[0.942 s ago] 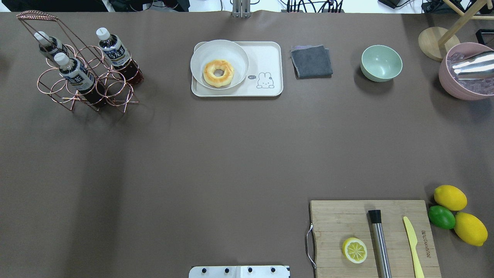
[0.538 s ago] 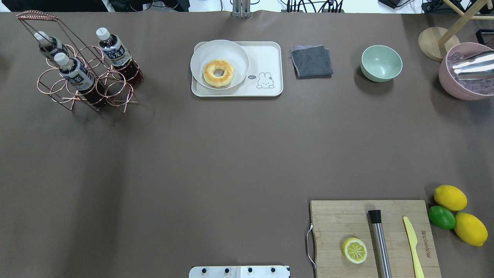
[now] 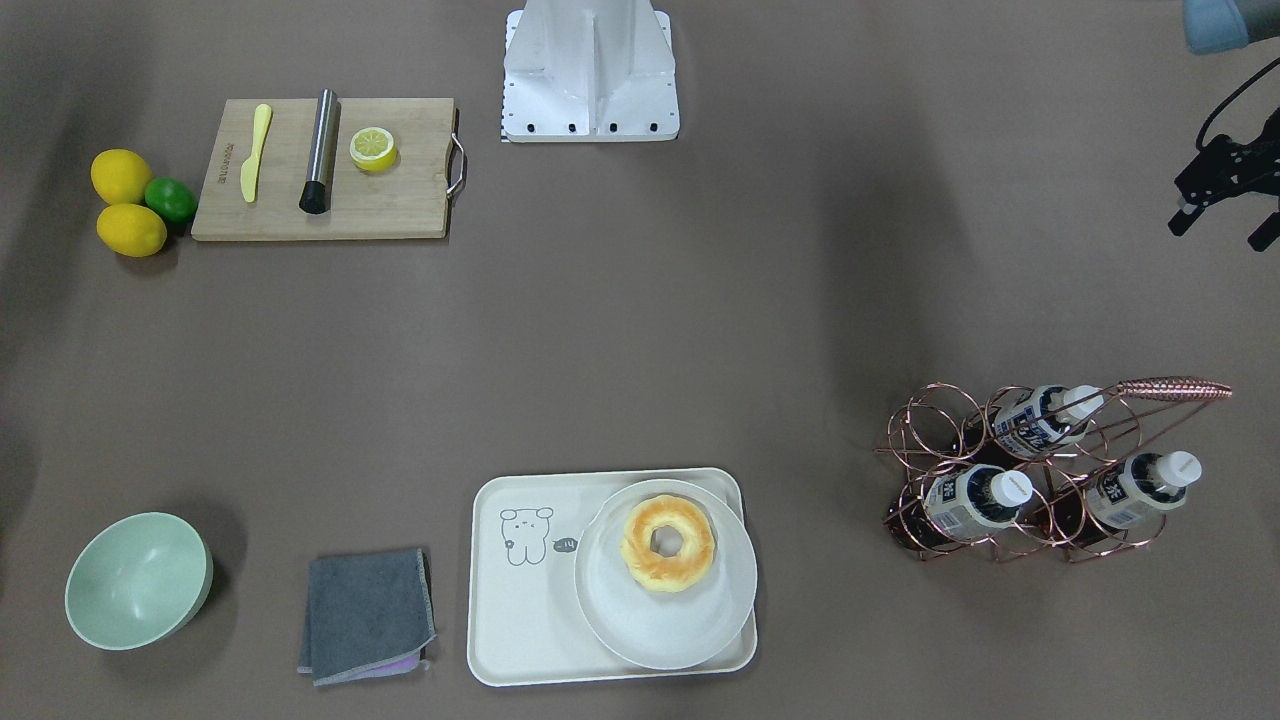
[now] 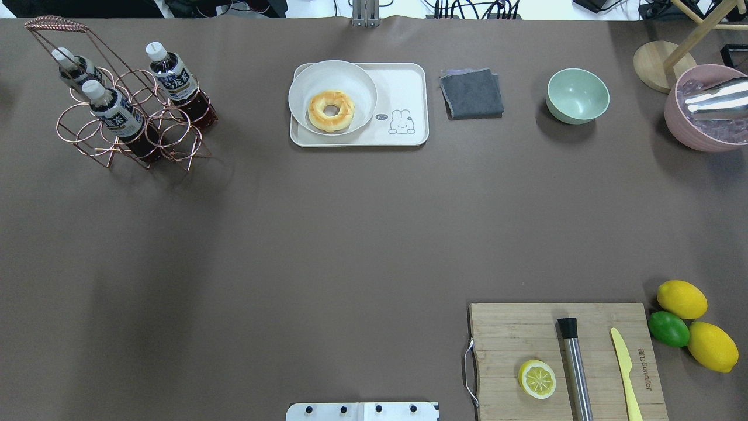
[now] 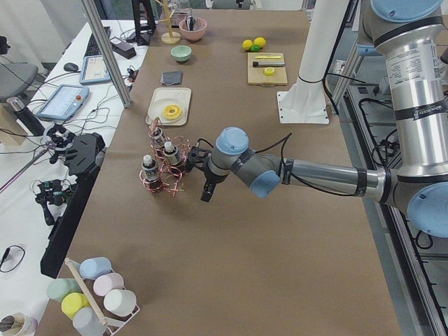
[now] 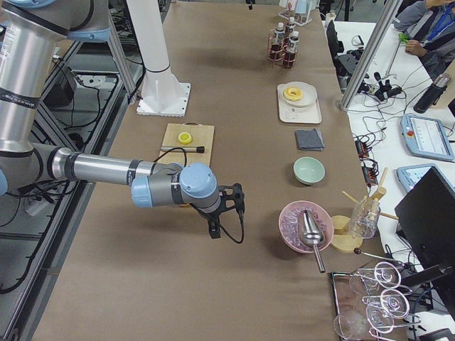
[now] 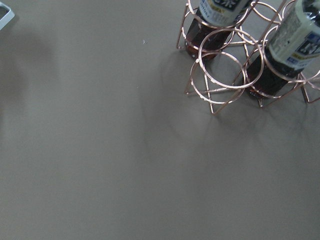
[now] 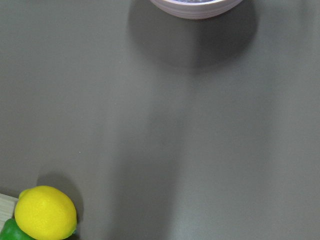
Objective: Place tea on tray
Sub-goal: 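Reach the left gripper down over a tea bottle in the copper rack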
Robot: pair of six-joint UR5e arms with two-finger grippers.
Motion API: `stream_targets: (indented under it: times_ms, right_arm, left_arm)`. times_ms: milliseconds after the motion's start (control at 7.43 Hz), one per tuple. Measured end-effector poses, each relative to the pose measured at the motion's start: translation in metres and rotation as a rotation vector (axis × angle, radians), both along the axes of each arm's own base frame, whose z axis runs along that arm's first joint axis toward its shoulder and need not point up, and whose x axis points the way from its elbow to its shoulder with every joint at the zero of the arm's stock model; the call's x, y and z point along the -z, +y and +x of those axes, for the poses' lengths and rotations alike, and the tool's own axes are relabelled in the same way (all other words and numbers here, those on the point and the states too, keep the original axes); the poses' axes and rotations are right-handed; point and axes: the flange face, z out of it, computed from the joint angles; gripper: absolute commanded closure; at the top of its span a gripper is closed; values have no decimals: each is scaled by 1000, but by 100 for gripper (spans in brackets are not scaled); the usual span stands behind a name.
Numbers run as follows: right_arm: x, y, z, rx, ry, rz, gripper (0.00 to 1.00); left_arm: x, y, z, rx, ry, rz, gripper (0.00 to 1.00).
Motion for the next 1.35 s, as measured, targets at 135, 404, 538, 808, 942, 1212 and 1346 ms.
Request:
stream_targets:
  times_ms: [135, 404, 538, 808, 942, 1212, 1346]
  right_arm:
    - [1, 1, -2, 5, -23, -2, 0]
    - [0, 2, -4, 27, -38, 14, 0]
    - [0, 2, -4, 33, -40, 20, 0]
    - [-1, 3, -5, 38, -43, 20, 0]
    - [-1, 3, -6, 40, -44, 18, 0]
    - [0, 2, -8, 42, -45, 16, 0]
    - [1, 2, -8, 42, -45, 18, 0]
  left_arm:
    - [20, -19, 24, 22, 1, 16, 4]
    - [65, -51, 72, 32, 20, 26, 4]
    - [89, -67, 88, 35, 26, 27, 4]
    - [115, -89, 126, 35, 1, 46, 4]
    - [125, -101, 143, 37, -11, 54, 4]
    - [132, -119, 158, 32, -25, 62, 7]
    - [131, -126, 162, 30, -29, 61, 7]
